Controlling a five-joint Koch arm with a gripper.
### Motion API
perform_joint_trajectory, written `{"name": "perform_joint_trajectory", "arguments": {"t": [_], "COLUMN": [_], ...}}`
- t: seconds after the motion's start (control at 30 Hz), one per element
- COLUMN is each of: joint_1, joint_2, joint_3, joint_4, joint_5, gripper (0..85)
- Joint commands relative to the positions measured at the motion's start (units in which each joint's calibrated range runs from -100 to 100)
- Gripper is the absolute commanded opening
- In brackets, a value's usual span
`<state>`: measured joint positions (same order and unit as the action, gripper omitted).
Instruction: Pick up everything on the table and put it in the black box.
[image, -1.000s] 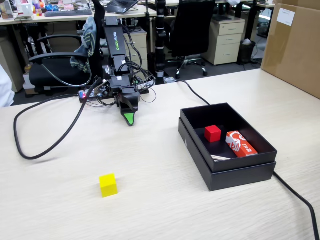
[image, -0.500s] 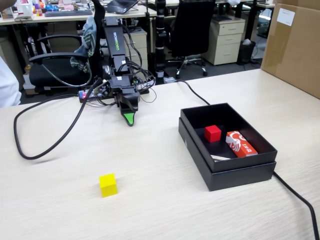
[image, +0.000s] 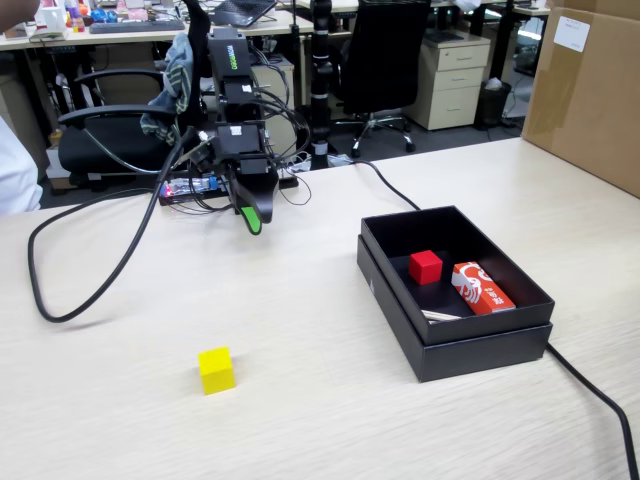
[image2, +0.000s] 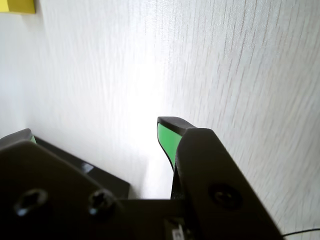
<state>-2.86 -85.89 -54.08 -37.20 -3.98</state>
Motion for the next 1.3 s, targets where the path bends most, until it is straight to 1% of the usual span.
{"name": "perform_joint_trajectory", "arguments": {"t": [0.0, 0.13, 0.2, 0.27, 0.4, 0.43, 0.47, 0.5, 0.6, 0.73, 1.03, 1.27], "joint_1": [-0.6, -1.5, -2.2, -2.9, -5.0, -5.8, -5.9, -6.5, -7.0, -7.1, -7.0, -6.8], "joint_2": [7.1, 20.1, 26.7, 30.9, 44.5, 51.3, 52.1, 59.1, 69.8, 85.0, 103.4, 109.4], "joint_3": [14.1, 32.2, 40.8, 45.3, 56.8, 62.2, 62.8, 68.3, 75.7, 85.4, 96.4, 98.8], "joint_4": [-10.0, -22.0, -26.2, -26.6, -26.5, -26.5, -26.4, -26.4, -25.8, -23.7, -21.6, -20.8], "joint_5": [0.1, 0.1, 0.0, -0.4, -2.3, -2.9, -3.0, -3.4, -4.2, -4.5, -4.3, -4.2], "gripper": [47.9, 47.7, 47.6, 47.7, 47.9, 47.9, 47.9, 47.9, 47.6, 47.7, 47.7, 47.7]}}
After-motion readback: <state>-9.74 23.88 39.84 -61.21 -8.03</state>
